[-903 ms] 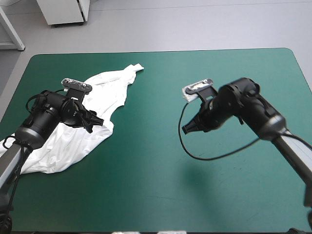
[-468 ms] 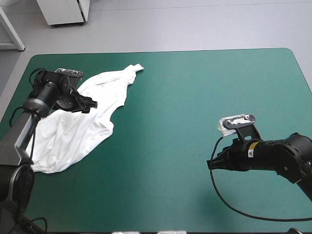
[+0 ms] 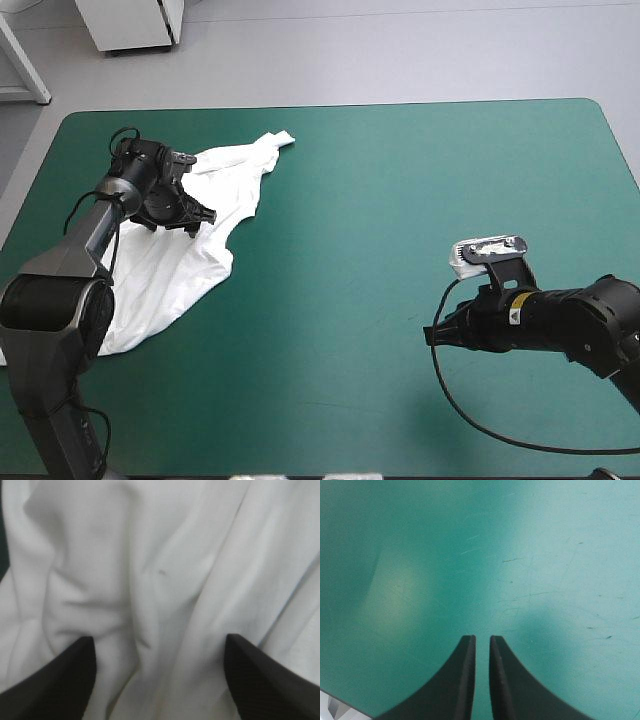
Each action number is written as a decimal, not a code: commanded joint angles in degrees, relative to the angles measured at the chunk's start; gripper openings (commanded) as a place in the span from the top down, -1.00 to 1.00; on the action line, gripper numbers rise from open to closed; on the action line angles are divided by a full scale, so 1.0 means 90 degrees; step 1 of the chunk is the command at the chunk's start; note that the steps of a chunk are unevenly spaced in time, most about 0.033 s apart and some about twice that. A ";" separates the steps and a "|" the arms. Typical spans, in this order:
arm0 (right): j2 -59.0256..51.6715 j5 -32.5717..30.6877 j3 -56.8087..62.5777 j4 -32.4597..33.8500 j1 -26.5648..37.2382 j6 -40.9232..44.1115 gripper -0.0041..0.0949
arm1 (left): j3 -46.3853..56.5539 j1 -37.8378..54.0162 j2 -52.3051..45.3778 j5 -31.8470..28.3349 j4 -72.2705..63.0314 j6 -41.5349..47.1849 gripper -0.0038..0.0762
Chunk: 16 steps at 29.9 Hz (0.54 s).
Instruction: Fold the cloth
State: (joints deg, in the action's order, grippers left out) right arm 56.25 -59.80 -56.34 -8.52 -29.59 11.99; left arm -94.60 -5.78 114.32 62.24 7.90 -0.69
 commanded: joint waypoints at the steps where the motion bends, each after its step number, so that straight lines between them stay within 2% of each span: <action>1: -0.0076 0.0252 -0.0167 -0.0049 0.0036 0.0003 0.71 | -0.0224 0.0009 -0.0123 -0.0176 0.0044 0.0007 -0.39; 4: -0.0076 0.0238 -0.0167 -0.0049 0.0036 0.0003 0.71 | -0.0224 0.0009 0.0094 -0.0176 -0.0003 0.0007 -0.36; 6: -0.0076 0.0225 -0.0167 -0.0049 0.0036 0.0003 0.71 | -0.0224 0.0009 0.0154 -0.0191 -0.0003 -0.0010 -0.20; 8: -0.0076 0.0216 -0.0167 -0.0038 0.0036 0.0003 0.71 | -0.0224 0.0009 0.0170 -0.0191 -0.0075 -0.0120 0.21; 10: -0.0076 0.0216 -0.0167 0.0003 0.0036 0.0003 0.71 | -0.0224 0.0009 0.0170 -0.0165 -0.0283 -0.0424 0.89; 16: -0.0076 0.0228 -0.0167 0.0073 0.0036 0.0003 0.71 | -0.0224 -0.0100 0.0072 -0.0050 -0.0780 -0.1031 0.93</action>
State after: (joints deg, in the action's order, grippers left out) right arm 56.25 -59.85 -56.34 -8.28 -29.59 12.03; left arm -95.74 -5.88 117.49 61.51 3.40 -7.51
